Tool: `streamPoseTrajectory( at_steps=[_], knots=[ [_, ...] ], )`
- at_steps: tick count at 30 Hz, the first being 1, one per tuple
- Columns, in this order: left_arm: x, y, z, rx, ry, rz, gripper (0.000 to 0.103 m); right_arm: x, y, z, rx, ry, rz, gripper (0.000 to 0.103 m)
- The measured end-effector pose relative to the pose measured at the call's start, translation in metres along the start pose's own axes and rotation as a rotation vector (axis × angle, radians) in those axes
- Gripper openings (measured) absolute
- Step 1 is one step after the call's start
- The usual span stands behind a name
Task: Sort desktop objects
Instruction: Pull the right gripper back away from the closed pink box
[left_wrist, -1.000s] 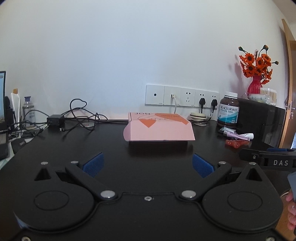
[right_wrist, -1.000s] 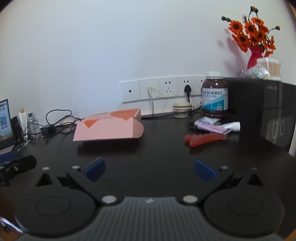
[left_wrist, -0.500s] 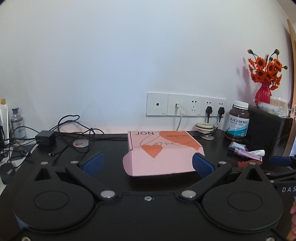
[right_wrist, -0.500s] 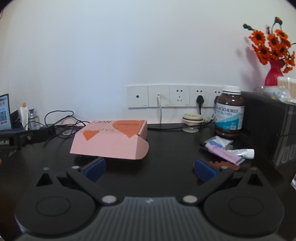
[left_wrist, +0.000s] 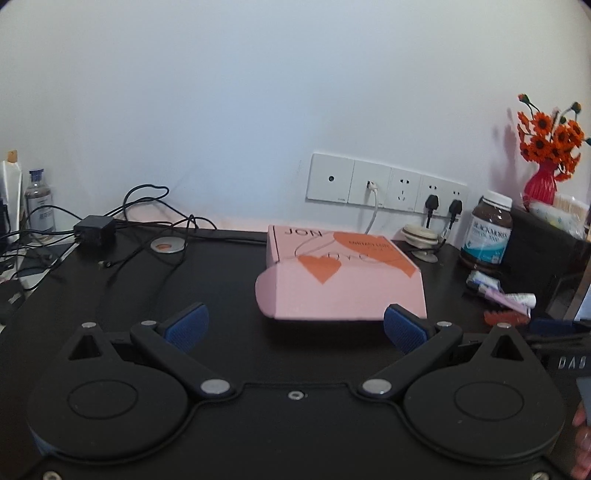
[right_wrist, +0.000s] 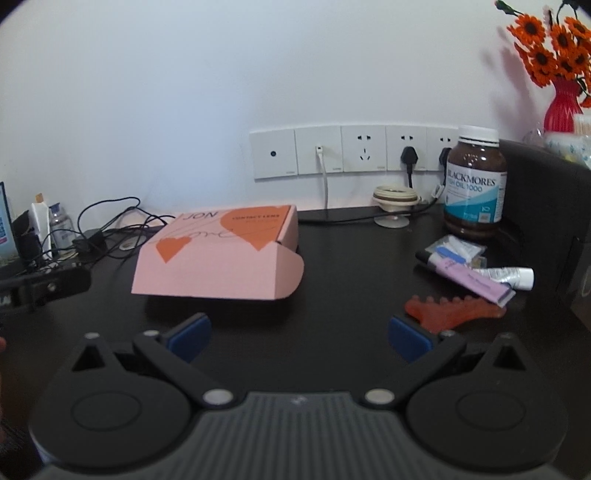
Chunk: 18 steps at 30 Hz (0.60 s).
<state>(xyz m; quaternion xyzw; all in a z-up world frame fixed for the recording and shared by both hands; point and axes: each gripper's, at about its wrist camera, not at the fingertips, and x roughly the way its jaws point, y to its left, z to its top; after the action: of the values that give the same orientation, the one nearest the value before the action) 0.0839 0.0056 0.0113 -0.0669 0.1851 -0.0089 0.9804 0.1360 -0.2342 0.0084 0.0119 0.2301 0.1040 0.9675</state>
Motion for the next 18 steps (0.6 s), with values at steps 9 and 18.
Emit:
streamPoseTrajectory(
  at_steps=[9, 18],
  knots=[
    [-0.05, -0.02, -0.046, 0.069, 0.021, 0.064, 0.103, -0.051, 0.026, -0.057, -0.154, 0.036, 0.001, 0.102],
    [-0.056, -0.022, -0.062, 0.047, 0.073, 0.119, 0.103, -0.07, 0.031, -0.075, -0.136, 0.03, -0.001, 0.102]
  ],
)
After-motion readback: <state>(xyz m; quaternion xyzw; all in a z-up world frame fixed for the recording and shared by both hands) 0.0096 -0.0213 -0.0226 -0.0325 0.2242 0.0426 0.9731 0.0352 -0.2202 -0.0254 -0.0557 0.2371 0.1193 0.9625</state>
